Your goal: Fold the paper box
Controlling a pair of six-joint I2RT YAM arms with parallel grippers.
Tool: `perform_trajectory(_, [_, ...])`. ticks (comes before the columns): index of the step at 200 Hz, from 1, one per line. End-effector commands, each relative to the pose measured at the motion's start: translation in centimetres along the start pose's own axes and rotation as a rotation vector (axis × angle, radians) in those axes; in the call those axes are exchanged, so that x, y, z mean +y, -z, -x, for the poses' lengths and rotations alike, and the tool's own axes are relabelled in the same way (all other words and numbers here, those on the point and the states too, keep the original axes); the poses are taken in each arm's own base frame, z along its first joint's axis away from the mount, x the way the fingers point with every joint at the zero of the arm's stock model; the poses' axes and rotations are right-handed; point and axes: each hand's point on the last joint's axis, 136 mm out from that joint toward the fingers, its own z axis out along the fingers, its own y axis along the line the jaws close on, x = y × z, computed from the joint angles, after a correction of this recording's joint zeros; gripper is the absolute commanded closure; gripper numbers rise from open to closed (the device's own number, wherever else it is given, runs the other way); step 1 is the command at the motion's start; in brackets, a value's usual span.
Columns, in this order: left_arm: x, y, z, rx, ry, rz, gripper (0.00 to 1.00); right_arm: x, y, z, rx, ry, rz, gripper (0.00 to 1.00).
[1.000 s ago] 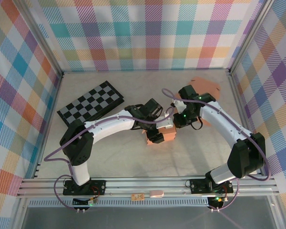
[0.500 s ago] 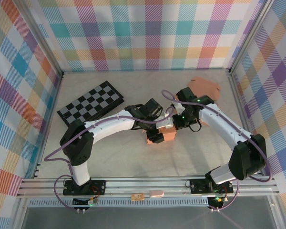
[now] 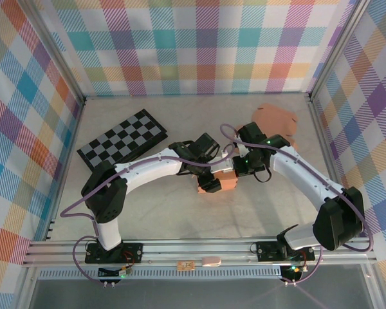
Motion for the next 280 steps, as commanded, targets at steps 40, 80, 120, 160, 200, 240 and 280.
perform_trajectory(40, [0.9, 0.0, 0.3, -0.014, 0.016, 0.020, 0.32, 0.4, 0.4, 0.2, 0.014, -0.088, -0.006, 0.97])
perform_trajectory(80, [1.0, 0.1, 0.4, -0.015, 0.018, 0.028, 0.33, 0.3, 0.5, 0.2, 0.024, -0.093, -0.026, 0.97])
perform_trajectory(120, [1.2, 0.2, 0.5, -0.023, 0.035, 0.032, 0.33, -0.1, -0.5, -1.1, 0.015, -0.084, -0.042, 0.97])
perform_trajectory(160, [1.6, 1.3, 1.5, -0.078, 0.070, 0.050, 0.31, -0.3, -0.7, -1.5, -0.001, -0.080, -0.064, 0.97])
perform_trajectory(200, [1.7, 4.5, 3.0, -0.174, 0.133, 0.092, 0.24, -0.2, -0.3, -1.1, -0.011, -0.076, -0.068, 0.97])
perform_trajectory(240, [1.0, 7.9, 2.6, -0.246, 0.231, 0.134, 0.22, 0.0, -0.3, -0.8, -0.012, -0.077, -0.067, 0.97])
perform_trajectory(280, [1.8, 12.1, -0.2, -0.217, 0.386, 0.284, 0.28, 0.2, 0.0, -0.3, -0.021, -0.075, -0.072, 0.97])
